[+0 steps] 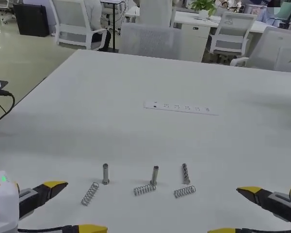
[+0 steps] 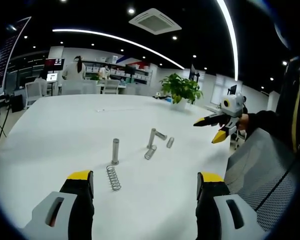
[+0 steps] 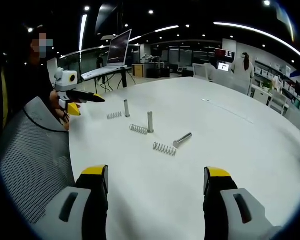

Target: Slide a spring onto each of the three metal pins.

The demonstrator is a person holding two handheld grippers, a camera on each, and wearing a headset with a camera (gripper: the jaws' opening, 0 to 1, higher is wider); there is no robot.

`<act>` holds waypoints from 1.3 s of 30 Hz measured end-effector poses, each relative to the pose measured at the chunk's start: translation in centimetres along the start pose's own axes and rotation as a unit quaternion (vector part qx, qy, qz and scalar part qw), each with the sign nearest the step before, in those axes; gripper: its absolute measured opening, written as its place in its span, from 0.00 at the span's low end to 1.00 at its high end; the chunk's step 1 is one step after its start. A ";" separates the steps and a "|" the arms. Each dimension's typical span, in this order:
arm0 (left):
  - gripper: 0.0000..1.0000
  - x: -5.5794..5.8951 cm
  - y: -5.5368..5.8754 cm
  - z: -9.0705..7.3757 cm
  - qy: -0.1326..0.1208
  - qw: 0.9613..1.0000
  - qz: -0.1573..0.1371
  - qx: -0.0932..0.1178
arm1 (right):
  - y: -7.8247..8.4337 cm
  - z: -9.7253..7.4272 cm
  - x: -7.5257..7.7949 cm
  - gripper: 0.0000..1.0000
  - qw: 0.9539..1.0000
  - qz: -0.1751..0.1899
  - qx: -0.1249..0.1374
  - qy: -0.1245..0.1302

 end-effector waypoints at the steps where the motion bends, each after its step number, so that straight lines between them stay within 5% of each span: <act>1: 0.82 0.0 0.0 0.0 0.000 1.000 0.000 0.000 | 0.0 0.0 0.0 0.77 1.000 0.000 -0.001 0.000; 19: 0.81 0.1 -0.2 0.0 0.003 1.000 0.004 0.001 | -0.6 -0.6 0.6 0.74 1.000 -0.004 -0.007 0.011; 28: 0.81 0.3 -0.4 0.0 0.003 1.000 0.005 0.004 | -3.2 -0.7 2.1 0.68 1.000 -0.016 -0.005 0.023; 39: 0.81 0.7 -0.9 -0.5 0.002 1.000 0.009 0.010 | -7.0 1.0 3.1 0.58 0.999 -0.037 -0.006 0.025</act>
Point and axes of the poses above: the centre of the closed fingertips' face, and the gripper's own axes: z roughly forward along the fingers, x roughly to its right, y roughly out of its underside, the point moved 9 cm from there along -z, roughly backward along the fingers, and after that the axes turned 10 degrees about z, right-handed, at the moved point
